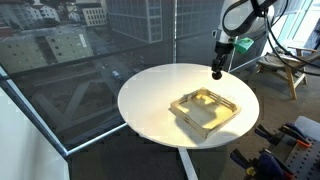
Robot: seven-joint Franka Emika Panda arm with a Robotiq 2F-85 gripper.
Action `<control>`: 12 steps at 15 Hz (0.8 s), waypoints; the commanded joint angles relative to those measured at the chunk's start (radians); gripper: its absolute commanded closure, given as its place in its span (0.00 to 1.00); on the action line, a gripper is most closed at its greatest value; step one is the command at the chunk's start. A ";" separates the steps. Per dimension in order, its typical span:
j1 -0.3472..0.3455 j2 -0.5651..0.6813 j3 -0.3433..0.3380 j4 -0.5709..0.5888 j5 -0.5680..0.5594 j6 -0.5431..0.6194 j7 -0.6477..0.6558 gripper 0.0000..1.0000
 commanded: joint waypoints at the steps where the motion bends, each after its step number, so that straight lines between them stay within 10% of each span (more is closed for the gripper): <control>1: 0.001 0.000 -0.001 0.002 0.000 -0.003 0.001 0.40; 9: 0.001 0.000 -0.001 0.002 0.000 -0.003 0.001 0.40; 10: 0.001 0.000 -0.001 0.002 0.000 -0.003 0.001 0.65; 12: 0.003 -0.001 0.000 0.002 -0.003 -0.005 0.004 0.65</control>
